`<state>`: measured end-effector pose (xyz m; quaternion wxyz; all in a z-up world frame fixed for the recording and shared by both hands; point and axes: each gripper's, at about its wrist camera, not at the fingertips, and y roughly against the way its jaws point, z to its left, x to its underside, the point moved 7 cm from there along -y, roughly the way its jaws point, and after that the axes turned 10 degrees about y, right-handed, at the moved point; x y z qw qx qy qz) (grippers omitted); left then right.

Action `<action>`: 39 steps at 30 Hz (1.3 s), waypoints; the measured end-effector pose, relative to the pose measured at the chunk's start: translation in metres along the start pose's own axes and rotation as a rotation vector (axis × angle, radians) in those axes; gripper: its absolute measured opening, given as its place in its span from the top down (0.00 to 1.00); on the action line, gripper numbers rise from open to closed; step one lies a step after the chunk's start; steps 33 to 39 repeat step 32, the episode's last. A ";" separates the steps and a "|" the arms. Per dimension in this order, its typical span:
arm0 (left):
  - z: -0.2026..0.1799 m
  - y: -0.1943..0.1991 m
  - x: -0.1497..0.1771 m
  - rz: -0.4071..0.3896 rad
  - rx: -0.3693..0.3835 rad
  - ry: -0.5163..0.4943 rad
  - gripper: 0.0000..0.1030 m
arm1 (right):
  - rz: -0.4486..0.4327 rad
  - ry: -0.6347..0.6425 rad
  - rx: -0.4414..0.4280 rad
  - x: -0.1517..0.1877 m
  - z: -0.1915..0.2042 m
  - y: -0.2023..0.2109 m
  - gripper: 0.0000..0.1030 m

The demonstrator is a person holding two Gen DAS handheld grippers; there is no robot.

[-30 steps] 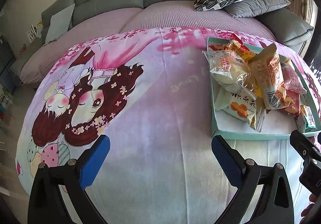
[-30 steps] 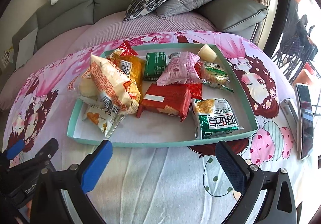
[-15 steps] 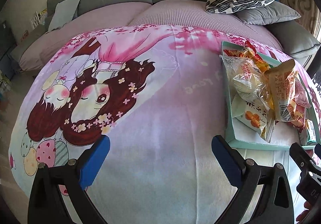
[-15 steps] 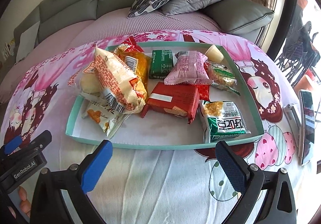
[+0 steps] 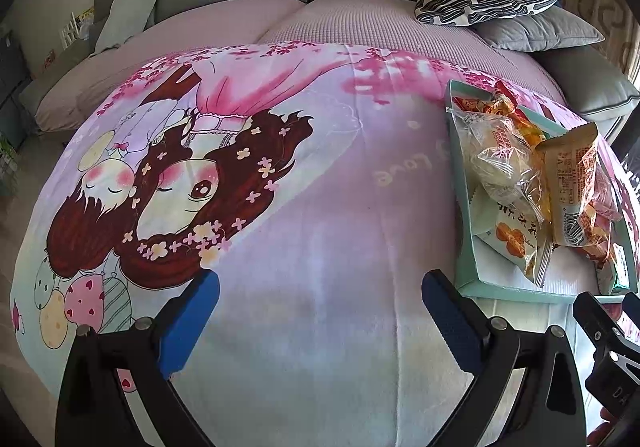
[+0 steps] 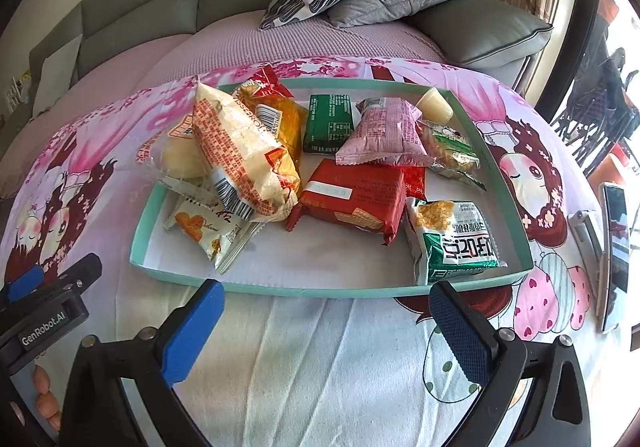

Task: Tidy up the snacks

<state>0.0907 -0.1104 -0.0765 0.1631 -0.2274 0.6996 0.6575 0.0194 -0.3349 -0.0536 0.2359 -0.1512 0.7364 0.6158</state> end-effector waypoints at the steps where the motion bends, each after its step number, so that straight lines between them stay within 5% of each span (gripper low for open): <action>1: 0.000 0.000 0.000 0.000 0.000 -0.002 0.02 | 0.000 -0.001 0.000 0.000 0.000 0.000 0.00; 39: -0.001 0.006 -0.004 -0.044 0.028 0.014 0.02 | 0.013 -0.004 -0.009 0.002 -0.002 -0.003 0.00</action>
